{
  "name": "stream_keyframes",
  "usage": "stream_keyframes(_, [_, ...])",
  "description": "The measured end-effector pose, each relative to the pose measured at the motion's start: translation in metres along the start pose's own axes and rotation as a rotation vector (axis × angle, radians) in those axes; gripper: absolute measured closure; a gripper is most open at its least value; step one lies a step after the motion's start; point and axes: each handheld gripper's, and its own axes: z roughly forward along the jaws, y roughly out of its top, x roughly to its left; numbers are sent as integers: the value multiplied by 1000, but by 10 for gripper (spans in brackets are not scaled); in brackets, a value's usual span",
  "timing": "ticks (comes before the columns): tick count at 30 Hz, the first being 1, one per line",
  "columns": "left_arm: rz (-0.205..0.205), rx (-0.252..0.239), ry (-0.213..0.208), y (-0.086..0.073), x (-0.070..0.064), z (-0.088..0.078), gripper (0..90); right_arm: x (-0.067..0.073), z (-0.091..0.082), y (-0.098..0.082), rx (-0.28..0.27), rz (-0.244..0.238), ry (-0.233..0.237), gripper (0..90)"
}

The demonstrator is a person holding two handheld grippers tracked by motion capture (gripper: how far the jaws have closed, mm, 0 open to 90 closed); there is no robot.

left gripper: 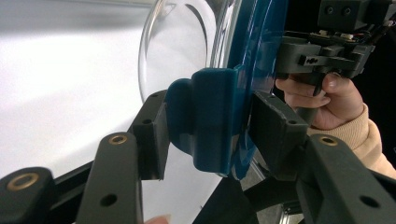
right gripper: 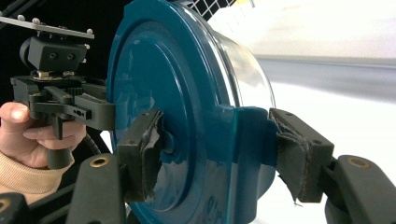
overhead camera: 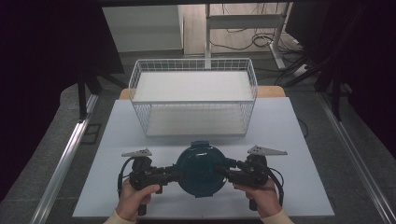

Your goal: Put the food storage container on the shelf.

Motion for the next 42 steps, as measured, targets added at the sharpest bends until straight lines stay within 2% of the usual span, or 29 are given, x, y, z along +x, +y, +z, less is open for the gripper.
stream_keyframes(6, [12,-9,3,9,-1,-3,491,1,1,8,-6,-14,1,374])
stream_keyframes(9, [42,-11,10,19,-4,-8,491,3,1,15,-19,-20,5,374])
stream_keyframes(16, [79,-17,26,37,-10,-14,492,5,0,29,-47,-28,12,375])
stream_keyframes(26, [106,-41,29,68,-19,-28,492,15,-1,64,-68,-63,13,375])
stream_keyframes(32, [137,-55,32,91,-27,-37,493,22,-3,87,-89,-80,19,375])
stream_keyframes(38, [152,-64,31,106,-32,-40,493,26,-7,106,-102,-94,17,375])
stream_keyframes(39, [154,-66,30,113,-33,-41,493,26,-8,109,-104,-96,14,375])
stream_keyframes(40, [154,-66,30,113,-33,-41,493,26,-8,109,-104,-96,14,375])
stream_keyframes(42, [164,-66,29,125,-34,-42,493,27,-9,119,-112,-107,13,376])
